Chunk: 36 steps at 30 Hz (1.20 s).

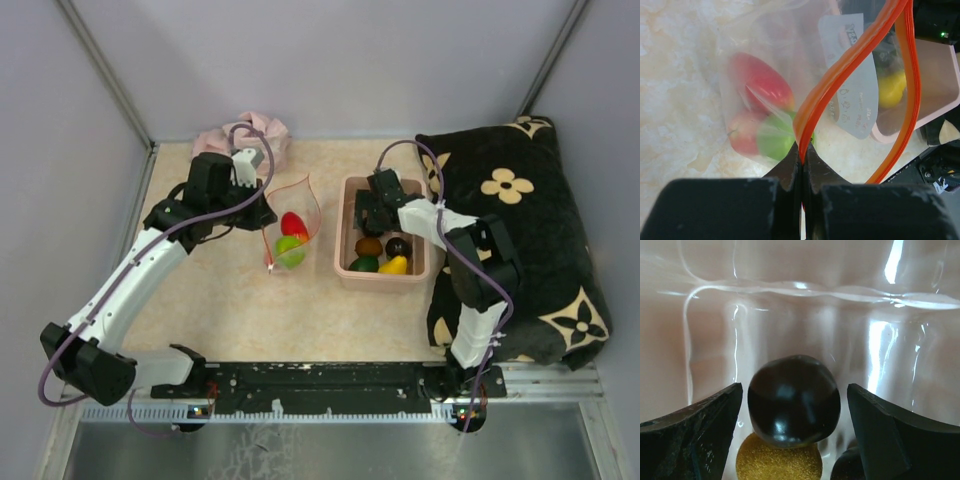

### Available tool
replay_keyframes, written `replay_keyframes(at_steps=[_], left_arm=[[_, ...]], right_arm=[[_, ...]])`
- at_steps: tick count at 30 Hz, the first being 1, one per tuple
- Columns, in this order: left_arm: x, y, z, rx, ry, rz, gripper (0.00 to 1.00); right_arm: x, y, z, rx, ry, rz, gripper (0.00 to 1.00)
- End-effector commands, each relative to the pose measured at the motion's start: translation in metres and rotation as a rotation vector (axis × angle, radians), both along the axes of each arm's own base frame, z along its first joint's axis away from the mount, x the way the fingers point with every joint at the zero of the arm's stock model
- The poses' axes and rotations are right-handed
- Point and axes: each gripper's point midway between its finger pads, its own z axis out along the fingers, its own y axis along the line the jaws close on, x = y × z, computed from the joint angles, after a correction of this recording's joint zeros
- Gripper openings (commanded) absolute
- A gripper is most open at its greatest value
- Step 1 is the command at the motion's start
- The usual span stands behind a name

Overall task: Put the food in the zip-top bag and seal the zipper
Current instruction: Pick up the fake fruit from the bin.

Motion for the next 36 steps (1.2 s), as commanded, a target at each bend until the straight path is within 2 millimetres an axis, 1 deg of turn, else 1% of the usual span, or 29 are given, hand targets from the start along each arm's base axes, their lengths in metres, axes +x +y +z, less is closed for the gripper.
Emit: replay_keyframes(at_steps=[1, 3, 8, 11, 14, 17, 20, 21, 27, 30, 32, 36], left_arm=[[0.002, -0.002, 0.015, -0.001, -0.030, 0.015, 0.00], [0.002, -0.001, 0.014, 0.004, -0.028, 0.021, 0.00], [0.002, -0.001, 0.013, 0.011, -0.023, 0.026, 0.00], [0.002, -0.001, 0.012, 0.015, -0.021, 0.029, 0.00], [0.002, -0.002, 0.013, 0.016, -0.020, 0.029, 0.00], [0.002, -0.004, 0.012, 0.020, -0.019, 0.027, 0.00], [0.003, -0.005, 0.011, 0.026, -0.015, 0.029, 0.00], [0.003, -0.005, 0.012, 0.026, -0.017, 0.029, 0.00], [0.004, -0.009, 0.008, 0.029, -0.008, 0.021, 0.00], [0.004, -0.011, 0.008, 0.030, -0.006, 0.017, 0.00], [0.004, -0.012, 0.006, 0.031, -0.002, 0.014, 0.00], [0.003, -0.015, 0.006, 0.031, 0.001, 0.007, 0.00]], right_arm=[[0.022, 0.004, 0.002, 0.032, -0.079, -0.034, 0.85], [0.023, 0.003, -0.001, 0.030, -0.085, -0.035, 0.83], [0.022, 0.003, 0.002, 0.031, -0.097, -0.027, 0.69], [0.020, 0.002, 0.009, 0.035, -0.118, -0.021, 0.60], [0.017, -0.001, 0.023, 0.037, -0.147, -0.012, 0.51], [0.015, -0.003, 0.043, 0.039, -0.192, 0.001, 0.41], [0.011, -0.005, 0.060, 0.044, -0.229, 0.007, 0.35], [0.009, -0.006, 0.071, 0.050, -0.253, 0.012, 0.33], [-0.002, -0.010, 0.118, 0.050, -0.356, 0.023, 0.32], [-0.009, -0.010, 0.145, 0.045, -0.414, 0.033, 0.32], [-0.015, -0.009, 0.164, 0.048, -0.455, 0.044, 0.32], [-0.031, -0.001, 0.211, 0.076, -0.559, 0.084, 0.32]])
